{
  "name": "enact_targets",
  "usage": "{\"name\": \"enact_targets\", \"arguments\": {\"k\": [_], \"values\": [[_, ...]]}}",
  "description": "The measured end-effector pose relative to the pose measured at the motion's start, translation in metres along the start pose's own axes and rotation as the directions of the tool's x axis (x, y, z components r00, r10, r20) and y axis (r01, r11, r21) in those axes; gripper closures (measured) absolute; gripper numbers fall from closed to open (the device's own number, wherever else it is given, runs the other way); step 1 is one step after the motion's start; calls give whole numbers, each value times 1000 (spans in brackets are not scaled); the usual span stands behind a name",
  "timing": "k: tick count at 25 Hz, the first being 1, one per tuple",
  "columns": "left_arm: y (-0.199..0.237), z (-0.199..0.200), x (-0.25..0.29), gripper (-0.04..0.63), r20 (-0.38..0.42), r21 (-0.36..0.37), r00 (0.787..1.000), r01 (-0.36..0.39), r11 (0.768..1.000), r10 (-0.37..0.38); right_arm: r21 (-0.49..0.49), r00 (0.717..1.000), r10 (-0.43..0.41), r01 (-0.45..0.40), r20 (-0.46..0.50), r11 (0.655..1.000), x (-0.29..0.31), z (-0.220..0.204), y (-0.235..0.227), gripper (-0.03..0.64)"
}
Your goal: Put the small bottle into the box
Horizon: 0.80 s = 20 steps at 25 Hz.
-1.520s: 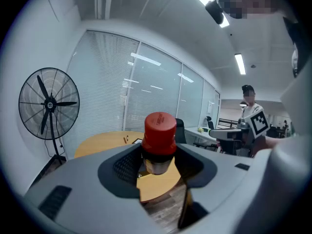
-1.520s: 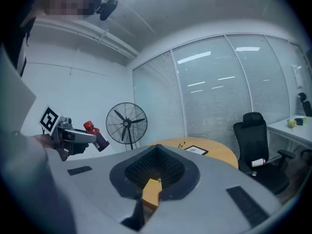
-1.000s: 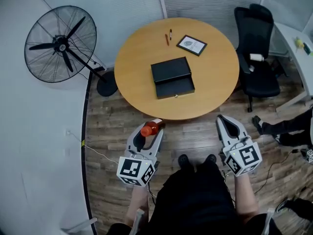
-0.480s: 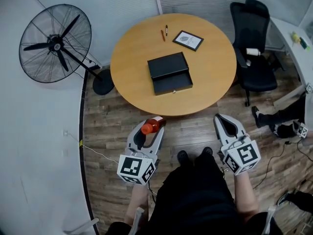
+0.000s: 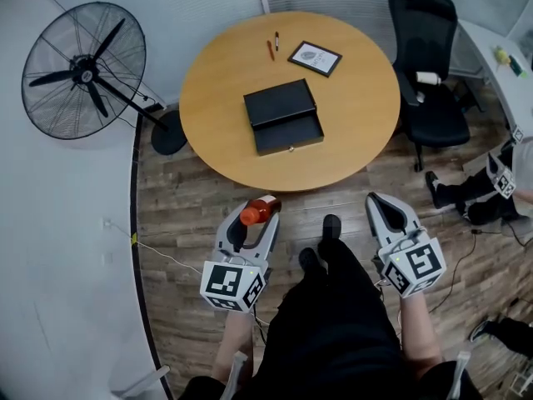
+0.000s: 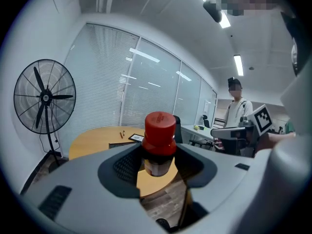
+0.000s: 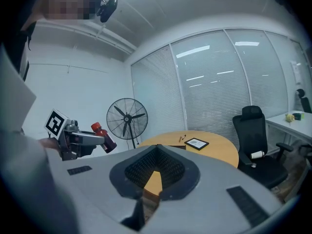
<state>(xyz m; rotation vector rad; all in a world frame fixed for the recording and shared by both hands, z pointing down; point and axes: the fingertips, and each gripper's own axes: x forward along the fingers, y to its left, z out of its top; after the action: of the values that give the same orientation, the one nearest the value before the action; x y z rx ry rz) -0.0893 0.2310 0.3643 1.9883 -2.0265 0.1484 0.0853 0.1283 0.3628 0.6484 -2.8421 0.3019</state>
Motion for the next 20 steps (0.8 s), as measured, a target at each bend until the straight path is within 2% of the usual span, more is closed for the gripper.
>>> {"name": "enact_targets", "arguments": {"k": [20], "values": [[16, 25, 72, 387, -35, 17, 999, -33, 999, 34, 32, 998, 53, -54, 16, 998, 65, 25, -58, 607]]}}
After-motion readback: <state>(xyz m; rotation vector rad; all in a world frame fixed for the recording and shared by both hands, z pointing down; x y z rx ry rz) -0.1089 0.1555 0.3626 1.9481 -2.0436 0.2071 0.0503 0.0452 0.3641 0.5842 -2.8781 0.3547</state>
